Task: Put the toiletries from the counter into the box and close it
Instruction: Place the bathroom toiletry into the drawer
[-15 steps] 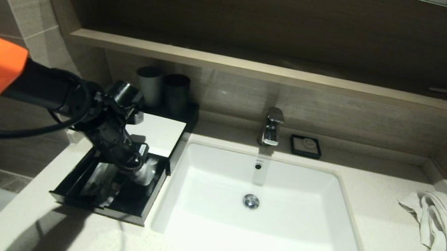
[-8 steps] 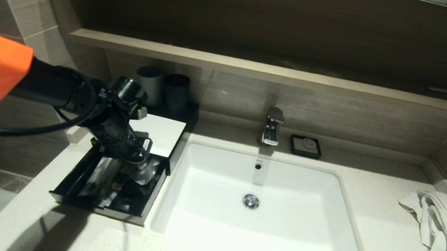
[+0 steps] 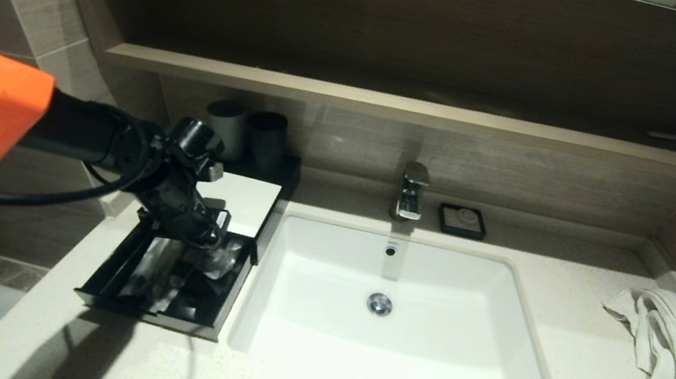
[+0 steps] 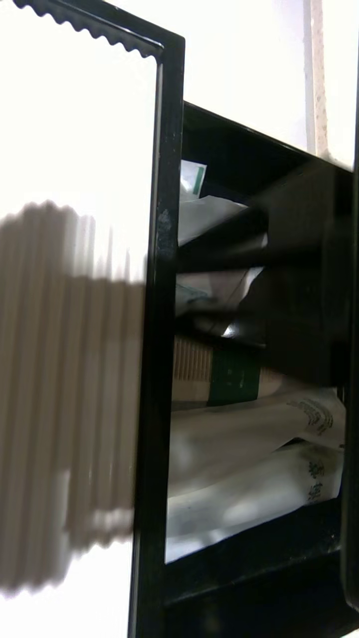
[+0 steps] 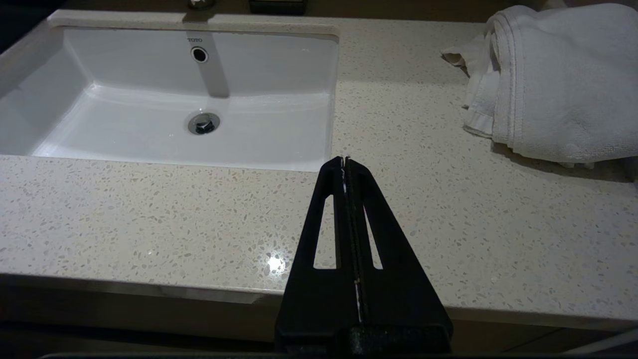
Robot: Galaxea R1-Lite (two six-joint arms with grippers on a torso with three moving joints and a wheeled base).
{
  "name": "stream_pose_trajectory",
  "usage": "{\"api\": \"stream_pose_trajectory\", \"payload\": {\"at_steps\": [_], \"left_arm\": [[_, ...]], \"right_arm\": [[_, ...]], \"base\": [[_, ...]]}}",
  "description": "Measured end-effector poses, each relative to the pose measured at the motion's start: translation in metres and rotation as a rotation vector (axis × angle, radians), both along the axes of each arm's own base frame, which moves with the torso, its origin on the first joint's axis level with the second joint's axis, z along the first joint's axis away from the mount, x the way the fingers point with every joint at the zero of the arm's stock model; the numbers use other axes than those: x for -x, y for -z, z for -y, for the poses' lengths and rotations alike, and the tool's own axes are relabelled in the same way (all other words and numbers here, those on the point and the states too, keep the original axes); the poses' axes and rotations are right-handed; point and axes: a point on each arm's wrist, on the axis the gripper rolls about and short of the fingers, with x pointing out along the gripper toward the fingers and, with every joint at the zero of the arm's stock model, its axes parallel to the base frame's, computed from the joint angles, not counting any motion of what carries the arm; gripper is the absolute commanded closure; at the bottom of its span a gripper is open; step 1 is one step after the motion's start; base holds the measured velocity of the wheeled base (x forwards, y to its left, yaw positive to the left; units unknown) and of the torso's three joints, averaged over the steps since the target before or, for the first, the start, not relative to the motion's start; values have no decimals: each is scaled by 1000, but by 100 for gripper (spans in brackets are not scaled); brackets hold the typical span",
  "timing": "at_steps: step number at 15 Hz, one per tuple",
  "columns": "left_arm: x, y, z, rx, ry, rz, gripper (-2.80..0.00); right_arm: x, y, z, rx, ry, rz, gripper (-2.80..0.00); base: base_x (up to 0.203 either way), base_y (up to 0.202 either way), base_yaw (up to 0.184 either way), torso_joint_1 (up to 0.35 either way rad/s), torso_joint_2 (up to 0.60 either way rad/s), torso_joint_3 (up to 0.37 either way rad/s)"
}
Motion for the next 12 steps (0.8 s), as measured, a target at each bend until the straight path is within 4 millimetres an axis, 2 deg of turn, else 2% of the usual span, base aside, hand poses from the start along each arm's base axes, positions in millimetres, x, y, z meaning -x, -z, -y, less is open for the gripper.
{"api": "stream_pose_trajectory", "payload": {"at_steps": [7, 12], "left_arm": [[16, -18, -4, -8, -1, -16, -280], [52, -43, -13, 0, -11, -5, -280]], "right_arm": [[0, 0, 0, 0, 0, 0, 0], [0, 0, 0, 0, 0, 0, 0]], "base": [[0, 0, 0, 0, 0, 0], [0, 0, 0, 0, 0, 0]]}}
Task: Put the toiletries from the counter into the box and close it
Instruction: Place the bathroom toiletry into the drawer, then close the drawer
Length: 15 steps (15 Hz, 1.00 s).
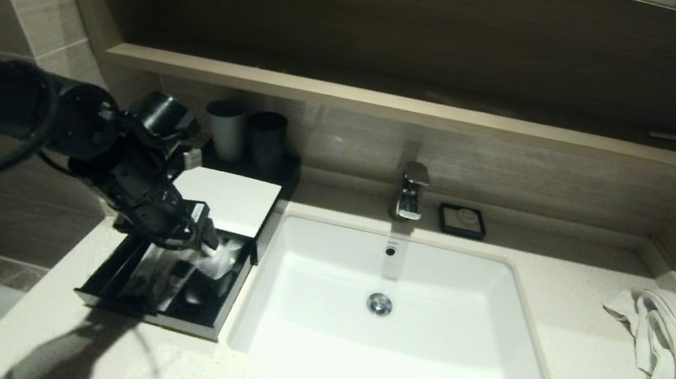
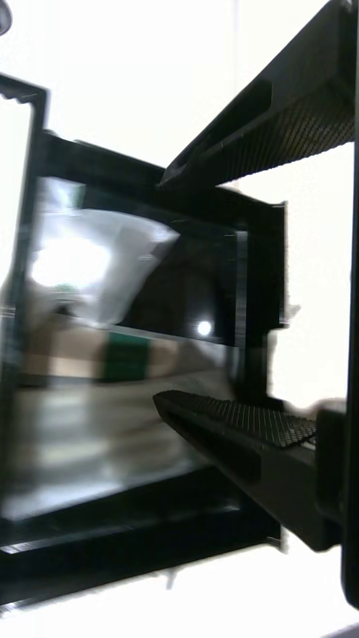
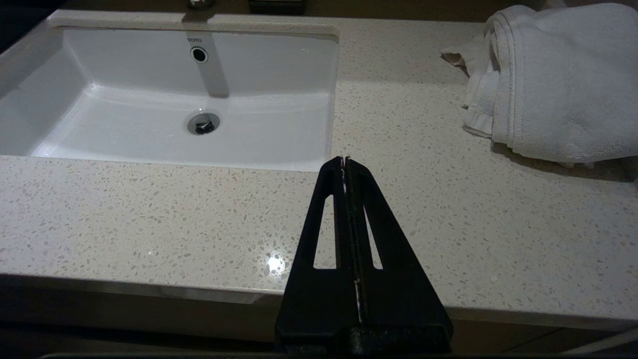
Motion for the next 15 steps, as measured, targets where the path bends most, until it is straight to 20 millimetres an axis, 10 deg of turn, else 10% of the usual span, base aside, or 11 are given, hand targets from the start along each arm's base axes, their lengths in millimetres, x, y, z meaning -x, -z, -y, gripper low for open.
{"api": "stream_pose_trajectory", "payload": {"at_steps": [6, 7, 15], "left_arm": [[71, -36, -34, 20, -56, 76, -280], [83, -39, -40, 22, -73, 87, 0], [155, -46, -87, 30, -291, 167, 0]], "right_arm": [[0, 0, 0, 0, 0, 0, 0], [0, 0, 0, 0, 0, 0, 0], [0, 0, 0, 0, 0, 0, 0]], "base": [[0, 0, 0, 0, 0, 0], [0, 0, 0, 0, 0, 0], [0, 0, 0, 0, 0, 0]]}}
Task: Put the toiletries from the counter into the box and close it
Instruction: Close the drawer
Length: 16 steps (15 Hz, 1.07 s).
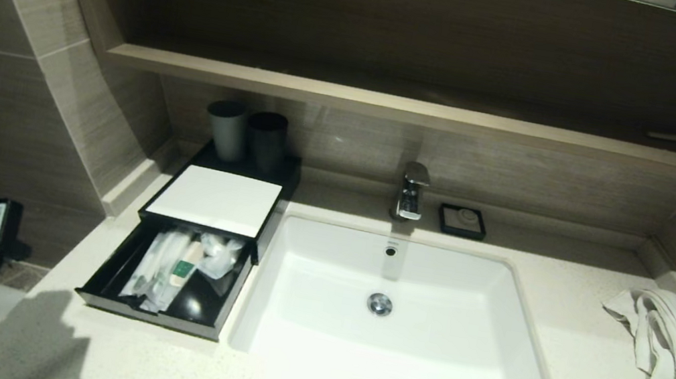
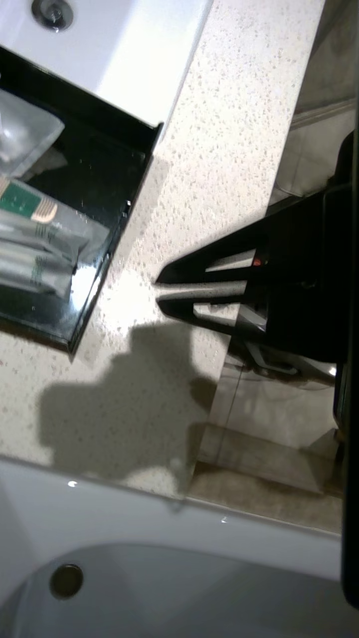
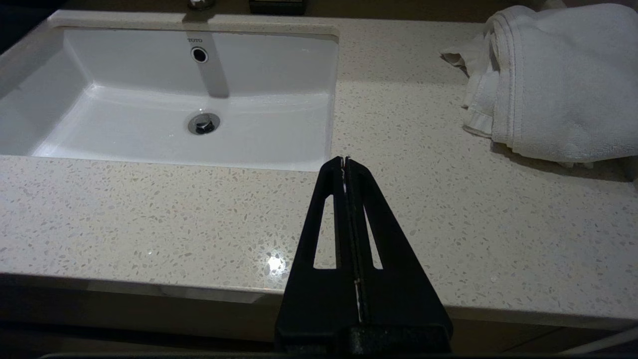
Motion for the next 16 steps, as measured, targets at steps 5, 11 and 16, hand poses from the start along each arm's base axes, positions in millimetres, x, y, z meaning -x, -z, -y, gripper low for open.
{"api": "stream_pose_trajectory", "payload": {"at_steps": [5, 11, 16], "left_arm": [[10, 0, -4, -3, -33, 13, 0], [11, 11, -5, -12, -32, -30, 0], [15, 23, -5, -16, -20, -81, 0]], "right_arm": [[0, 0, 0, 0, 0, 0, 0], [0, 0, 0, 0, 0, 0, 0], [0, 0, 0, 0, 0, 0, 0]], "base": [[0, 0, 0, 0, 0, 0], [0, 0, 0, 0, 0, 0], [0, 0, 0, 0, 0, 0]]}}
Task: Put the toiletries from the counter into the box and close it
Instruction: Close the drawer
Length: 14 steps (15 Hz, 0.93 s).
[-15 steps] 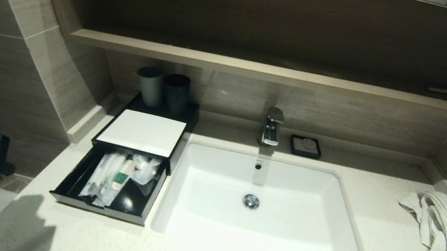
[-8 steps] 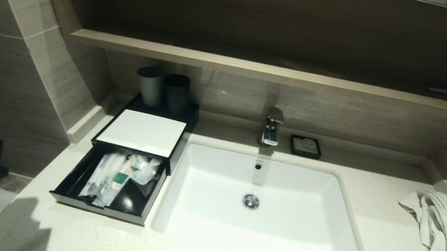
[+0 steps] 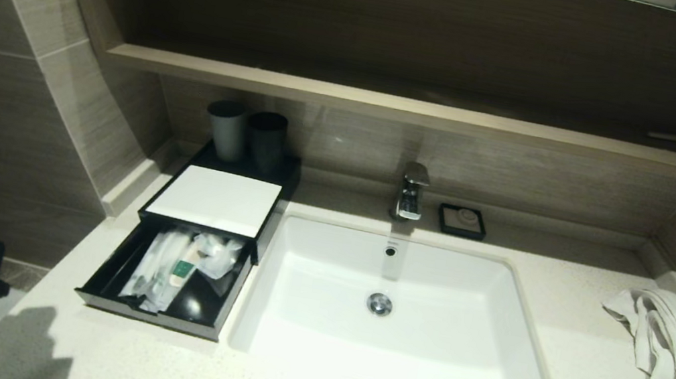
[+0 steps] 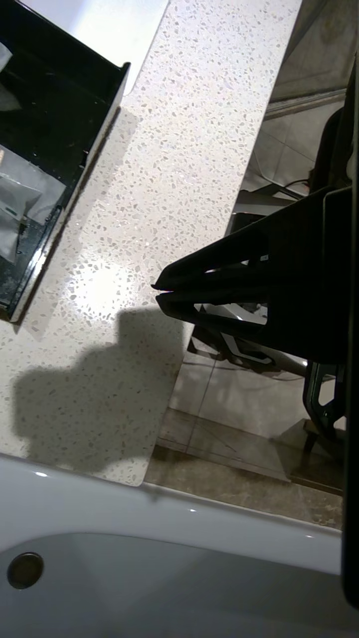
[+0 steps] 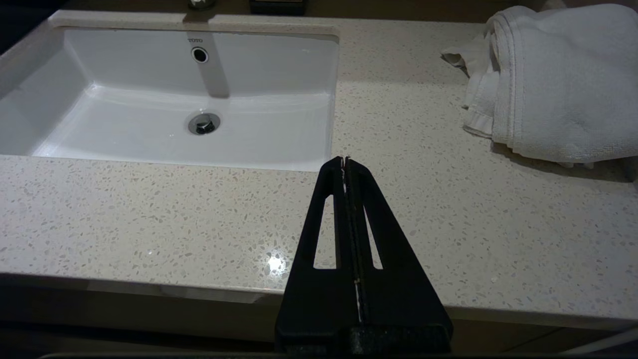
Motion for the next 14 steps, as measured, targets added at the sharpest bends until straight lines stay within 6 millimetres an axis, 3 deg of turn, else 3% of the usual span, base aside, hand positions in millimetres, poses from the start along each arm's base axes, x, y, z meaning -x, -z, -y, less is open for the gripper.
{"api": "stream_pose_trajectory", "payload": {"at_steps": [14], "left_arm": [[-10, 31, 22, -22, 179, -147, 0]], "right_arm": [[0, 0, 0, 0, 0, 0, 0]], "base": [[0, 0, 0, 0, 0, 0]]}}
